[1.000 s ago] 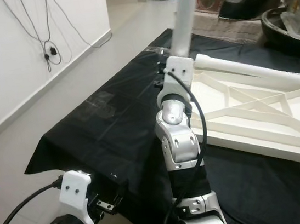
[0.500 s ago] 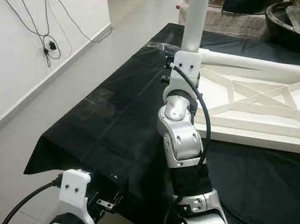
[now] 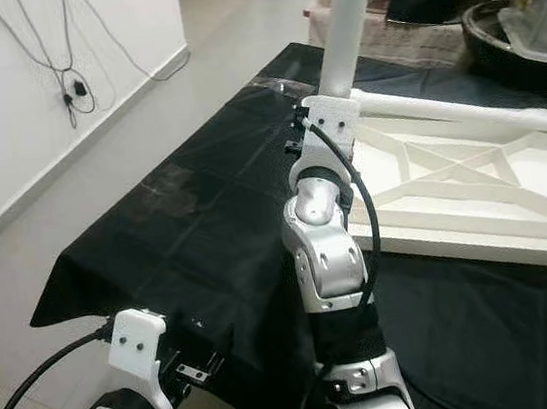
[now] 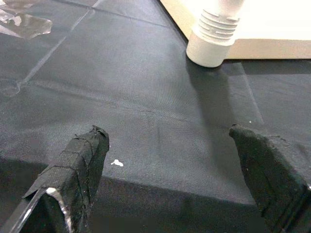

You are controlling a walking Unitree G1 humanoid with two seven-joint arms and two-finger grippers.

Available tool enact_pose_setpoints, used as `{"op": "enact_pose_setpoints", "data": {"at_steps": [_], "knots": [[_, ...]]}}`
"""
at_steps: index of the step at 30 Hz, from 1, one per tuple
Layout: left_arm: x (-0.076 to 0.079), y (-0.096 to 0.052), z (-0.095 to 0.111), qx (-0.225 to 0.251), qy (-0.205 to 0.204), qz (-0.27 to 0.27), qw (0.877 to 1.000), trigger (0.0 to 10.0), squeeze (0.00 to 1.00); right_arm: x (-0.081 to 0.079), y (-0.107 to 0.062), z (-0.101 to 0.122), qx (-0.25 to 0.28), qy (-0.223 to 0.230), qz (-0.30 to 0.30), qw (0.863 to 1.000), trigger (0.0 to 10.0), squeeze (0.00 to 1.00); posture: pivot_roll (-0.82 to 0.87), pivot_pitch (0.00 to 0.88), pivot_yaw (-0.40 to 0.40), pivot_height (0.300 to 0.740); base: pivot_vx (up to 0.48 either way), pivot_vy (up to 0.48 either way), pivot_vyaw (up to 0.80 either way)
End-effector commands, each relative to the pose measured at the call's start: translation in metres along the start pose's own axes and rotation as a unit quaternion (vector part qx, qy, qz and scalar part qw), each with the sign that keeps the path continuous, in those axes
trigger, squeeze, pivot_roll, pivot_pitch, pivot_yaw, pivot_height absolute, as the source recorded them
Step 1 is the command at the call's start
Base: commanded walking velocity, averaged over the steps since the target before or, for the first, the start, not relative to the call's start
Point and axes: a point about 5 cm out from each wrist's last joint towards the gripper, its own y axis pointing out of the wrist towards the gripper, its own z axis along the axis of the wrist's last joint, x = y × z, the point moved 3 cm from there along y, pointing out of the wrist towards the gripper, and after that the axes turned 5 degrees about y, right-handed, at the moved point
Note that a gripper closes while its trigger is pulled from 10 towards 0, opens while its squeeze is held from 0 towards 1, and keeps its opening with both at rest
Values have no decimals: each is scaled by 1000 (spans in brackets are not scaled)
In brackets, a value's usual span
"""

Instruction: Building children table

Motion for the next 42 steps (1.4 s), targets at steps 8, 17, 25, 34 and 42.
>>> {"op": "enact_pose_setpoints", "data": {"at_steps": [8, 17, 25, 34, 42], "knots": [[0, -1, -7, -13, -3, -5, 1000, 10000, 0, 6, -17, -45, -93, 52, -7, 994, 10000, 0, 231, 133, -49, 740, 0, 0, 0], [-1, -1, -7, -14, -3, -5, 1000, 10000, 0, 8, -31, -54, -105, 66, 12, 992, 10000, 0, 232, 133, -48, 740, 0, 0, 0], [-1, 0, -7, -14, -3, -6, 1000, 10000, 0, 3, -32, -53, -99, 56, 39, 993, 10000, 0, 231, 126, -51, 740, 0, 0, 0], [-1, -1, -8, -15, -3, -5, 1000, 10000, 0, -5, -34, -50, -88, 52, 65, 993, 10000, 1000, 233, 118, -48, 740, 0, 0, 0], [-1, -1, -9, -17, -3, -7, 1000, 10000, 0, -6, -34, -45, -73, 50, 77, 993, 10000, 1000, 231, 113, -47, 740, 0, 0, 0]]}}
